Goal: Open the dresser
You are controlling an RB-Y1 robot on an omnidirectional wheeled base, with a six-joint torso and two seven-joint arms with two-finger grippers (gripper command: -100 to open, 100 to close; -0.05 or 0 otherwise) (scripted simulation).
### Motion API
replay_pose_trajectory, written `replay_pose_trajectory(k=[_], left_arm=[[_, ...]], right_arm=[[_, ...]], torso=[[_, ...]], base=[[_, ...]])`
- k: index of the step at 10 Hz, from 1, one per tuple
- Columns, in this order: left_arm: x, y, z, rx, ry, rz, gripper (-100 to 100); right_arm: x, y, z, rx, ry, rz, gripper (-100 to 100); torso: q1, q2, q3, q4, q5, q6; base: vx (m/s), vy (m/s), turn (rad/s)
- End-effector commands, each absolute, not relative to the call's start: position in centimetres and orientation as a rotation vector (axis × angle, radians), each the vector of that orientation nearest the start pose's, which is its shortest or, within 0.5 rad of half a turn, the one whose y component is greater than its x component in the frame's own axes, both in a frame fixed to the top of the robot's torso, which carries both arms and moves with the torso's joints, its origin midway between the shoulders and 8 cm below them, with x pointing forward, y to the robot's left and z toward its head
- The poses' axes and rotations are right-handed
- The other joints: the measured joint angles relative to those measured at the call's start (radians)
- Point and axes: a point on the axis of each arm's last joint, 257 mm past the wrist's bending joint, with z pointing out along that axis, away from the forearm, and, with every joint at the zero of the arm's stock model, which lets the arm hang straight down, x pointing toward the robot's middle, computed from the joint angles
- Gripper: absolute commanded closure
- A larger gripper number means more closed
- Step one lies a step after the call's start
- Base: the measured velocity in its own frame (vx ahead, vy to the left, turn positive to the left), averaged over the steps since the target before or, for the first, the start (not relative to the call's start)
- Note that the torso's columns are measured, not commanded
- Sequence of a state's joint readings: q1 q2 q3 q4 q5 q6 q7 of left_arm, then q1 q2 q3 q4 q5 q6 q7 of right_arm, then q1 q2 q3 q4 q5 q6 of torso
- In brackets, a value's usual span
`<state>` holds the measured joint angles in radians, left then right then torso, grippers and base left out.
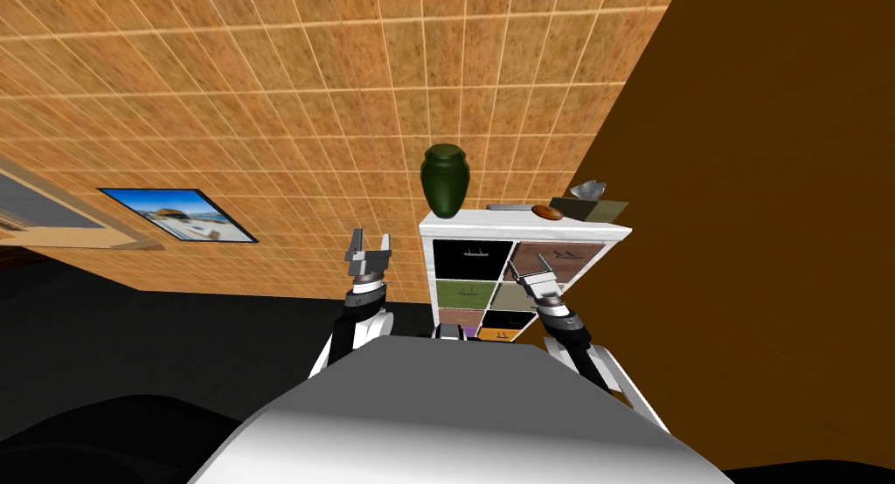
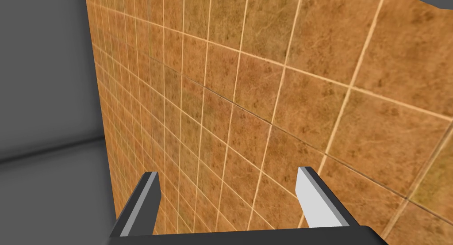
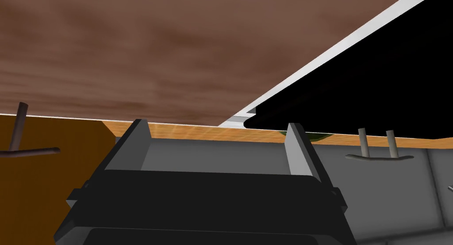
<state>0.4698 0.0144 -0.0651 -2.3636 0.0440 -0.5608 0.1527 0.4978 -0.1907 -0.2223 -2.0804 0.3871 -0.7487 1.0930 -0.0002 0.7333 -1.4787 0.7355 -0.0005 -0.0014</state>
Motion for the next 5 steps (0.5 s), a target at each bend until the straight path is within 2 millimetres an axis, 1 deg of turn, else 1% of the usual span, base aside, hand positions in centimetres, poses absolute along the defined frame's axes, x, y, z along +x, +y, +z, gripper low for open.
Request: replay_pose_trajectory(k=[1,3,5], left_arm=[[31.68,25.48,7.95,-0.592,0.441,-1.589,0],[31.68,25.48,7.95,-0.592,0.441,-1.589,0],[31.67,25.48,7.95,-0.592,0.441,-1.589,0]], right_arm=[[34.41,-28.58,-4.49,-0.408,0.9,-0.193,-100],[34.41,-28.58,-4.49,-0.414,0.897,-0.206,-100],[34.41,-28.58,-4.49,-0.414,0.897,-0.206,-100]], torso=[[0.0,-0.001,0.0,0.0,0.0,0.0],[0.002,-0.001,0.0,0.0,0.0,0.001],[-0.002,0.005,0.003,0.002,0.0,0.001]], base=[[-0.003,0.025,-0.03],[0.0,0.054,0.005],[0.0,0.005,0.0]])
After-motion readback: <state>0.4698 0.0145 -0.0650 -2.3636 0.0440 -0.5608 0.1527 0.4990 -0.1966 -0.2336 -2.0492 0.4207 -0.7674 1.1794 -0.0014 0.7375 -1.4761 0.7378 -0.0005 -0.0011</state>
